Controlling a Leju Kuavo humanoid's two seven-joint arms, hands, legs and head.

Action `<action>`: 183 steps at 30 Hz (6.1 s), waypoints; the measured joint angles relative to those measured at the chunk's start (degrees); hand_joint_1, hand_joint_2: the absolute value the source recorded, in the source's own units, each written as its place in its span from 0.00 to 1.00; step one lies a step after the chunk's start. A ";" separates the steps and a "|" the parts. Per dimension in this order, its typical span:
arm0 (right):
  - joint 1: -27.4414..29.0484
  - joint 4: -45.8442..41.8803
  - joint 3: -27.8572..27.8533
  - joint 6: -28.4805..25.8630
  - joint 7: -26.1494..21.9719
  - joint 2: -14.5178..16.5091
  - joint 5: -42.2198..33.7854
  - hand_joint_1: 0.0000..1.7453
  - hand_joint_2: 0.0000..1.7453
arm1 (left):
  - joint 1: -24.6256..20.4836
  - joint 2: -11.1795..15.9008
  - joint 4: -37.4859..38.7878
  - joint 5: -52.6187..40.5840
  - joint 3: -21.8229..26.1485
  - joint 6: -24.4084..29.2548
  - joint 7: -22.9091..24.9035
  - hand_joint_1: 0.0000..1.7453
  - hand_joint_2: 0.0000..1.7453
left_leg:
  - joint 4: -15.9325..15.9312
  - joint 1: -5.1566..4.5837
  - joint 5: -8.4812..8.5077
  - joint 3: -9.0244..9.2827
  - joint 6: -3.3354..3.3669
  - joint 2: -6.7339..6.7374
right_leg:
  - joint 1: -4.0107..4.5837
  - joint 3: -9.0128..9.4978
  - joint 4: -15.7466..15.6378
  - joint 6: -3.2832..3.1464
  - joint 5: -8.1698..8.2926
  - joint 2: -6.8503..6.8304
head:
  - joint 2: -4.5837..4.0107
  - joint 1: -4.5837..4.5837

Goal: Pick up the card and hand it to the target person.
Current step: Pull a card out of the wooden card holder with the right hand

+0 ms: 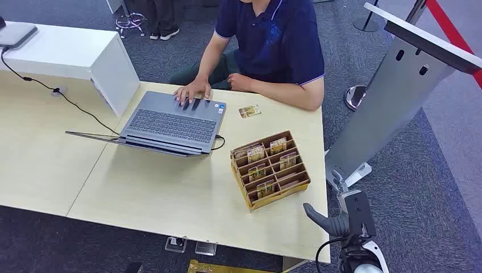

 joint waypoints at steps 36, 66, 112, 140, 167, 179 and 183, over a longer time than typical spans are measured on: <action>-31.83 11.18 17.46 9.78 30.88 0.07 55.87 0.80 1.00 | -1.50 -0.49 0.00 -2.49 -1.79 -1.80 1.69 0.00 0.00 | 0.01 0.00 0.13 -0.06 -0.05 -0.05 | 0.00 -0.04 0.14 -0.04 0.04 -0.05 | 0.01 0.00; -33.26 13.90 24.63 10.47 28.32 1.04 52.49 0.21 1.00 | -0.85 -0.47 0.00 -1.84 -1.97 -1.79 1.79 0.00 0.00 | 0.01 0.00 0.13 -0.04 -0.05 -0.04 | 0.00 -0.05 0.14 -0.04 0.04 -0.05 | 0.00 -0.02; -32.79 21.11 27.97 6.62 22.61 2.03 49.97 0.37 1.00 | -0.33 -0.43 0.00 -0.83 -1.97 -1.76 1.58 0.00 0.00 | 0.01 0.00 0.13 -0.04 -0.05 -0.04 | 0.00 -0.05 0.14 -0.04 0.04 -0.04 | 0.01 -0.02; -30.78 22.36 28.96 6.74 23.73 1.86 49.35 0.38 1.00 | -0.30 -0.45 0.00 -0.76 -1.97 -1.76 1.88 0.00 0.00 | 0.01 0.00 0.13 -0.01 -0.06 -0.03 | 0.00 -0.05 0.14 -0.04 0.04 -0.04 | 0.00 -0.02; -29.27 21.88 28.67 6.49 24.76 0.58 48.73 0.44 1.00 | -0.23 -0.45 0.00 -1.36 -1.97 -1.78 1.96 0.00 0.00 | 0.01 0.00 0.13 0.03 -0.06 -0.02 | 0.00 -0.03 0.13 -0.06 0.05 -0.03 | 0.01 0.00; -29.20 21.88 28.45 4.25 24.34 0.48 48.70 0.61 1.00 | -0.23 -0.45 0.00 -1.37 -1.97 -1.78 1.96 0.00 0.00 | 0.01 0.00 0.13 0.02 -0.06 -0.02 | 0.00 -0.03 0.14 -0.06 0.05 -0.03 | 0.01 -0.02; -29.20 21.88 28.26 4.03 24.31 0.48 48.70 0.61 1.00 | -0.22 -0.45 0.00 -1.37 -1.97 -1.78 1.98 0.00 0.00 | 0.01 0.00 0.13 0.02 -0.06 -0.02 | 0.00 -0.03 0.14 -0.06 0.05 -0.03 | 0.00 -0.01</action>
